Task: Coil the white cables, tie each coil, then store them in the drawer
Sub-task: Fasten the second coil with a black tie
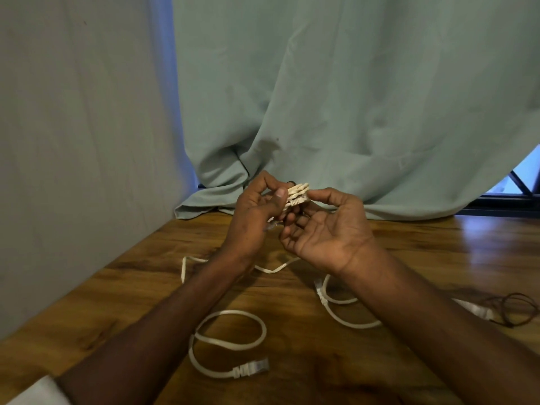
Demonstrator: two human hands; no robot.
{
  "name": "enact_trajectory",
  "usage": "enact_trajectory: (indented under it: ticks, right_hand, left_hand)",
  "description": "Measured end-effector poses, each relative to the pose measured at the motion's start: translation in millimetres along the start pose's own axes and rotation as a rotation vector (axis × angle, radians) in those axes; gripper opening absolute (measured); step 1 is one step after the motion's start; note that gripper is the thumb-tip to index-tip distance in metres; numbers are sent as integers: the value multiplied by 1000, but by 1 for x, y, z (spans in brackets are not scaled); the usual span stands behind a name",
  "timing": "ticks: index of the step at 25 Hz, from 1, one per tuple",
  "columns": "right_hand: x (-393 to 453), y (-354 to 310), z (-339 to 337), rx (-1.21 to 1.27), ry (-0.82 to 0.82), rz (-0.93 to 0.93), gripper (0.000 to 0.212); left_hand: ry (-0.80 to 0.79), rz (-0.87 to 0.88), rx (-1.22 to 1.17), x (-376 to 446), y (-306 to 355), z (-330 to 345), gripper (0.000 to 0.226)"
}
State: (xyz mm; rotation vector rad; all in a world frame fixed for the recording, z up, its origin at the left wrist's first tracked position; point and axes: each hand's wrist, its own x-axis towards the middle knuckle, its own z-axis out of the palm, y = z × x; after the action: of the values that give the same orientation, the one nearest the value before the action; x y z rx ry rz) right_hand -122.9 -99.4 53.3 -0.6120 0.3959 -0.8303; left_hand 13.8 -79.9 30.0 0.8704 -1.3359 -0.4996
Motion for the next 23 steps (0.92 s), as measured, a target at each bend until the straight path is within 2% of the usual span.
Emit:
enact_trajectory:
  ticks: [4,7,10,14,16,19,21,23]
  right_hand:
    - [1,4,1,25,10,-2,32]
    - [2,6,1,21,24,5,28]
    - [5,6,2,-4,48,3,32]
    - [9,6,-1,-47,89,-9,25]
    - [9,5,-2,-75,93,-28,23]
    - [7,3,-2,-115,106,-45,26]
    - [6,3,-1,-132,136,-37,25]
    - [6,3,-1,-177,164,-34,22]
  left_hand:
    - [19,-115,23,2,3,3,16]
    - [-3,-109,108,2,1,3,21]
    - [24,-129,161,0,-2,4,14]
    - [10,-82,244,2,-4,9,27]
    - [-28,-81,202,3,0,10,25]
    - [-88,-36,74,3,6,7,44]
    - [-100,1,70,2,6,5,52]
    - [-82,7,101,2,4,5,49]
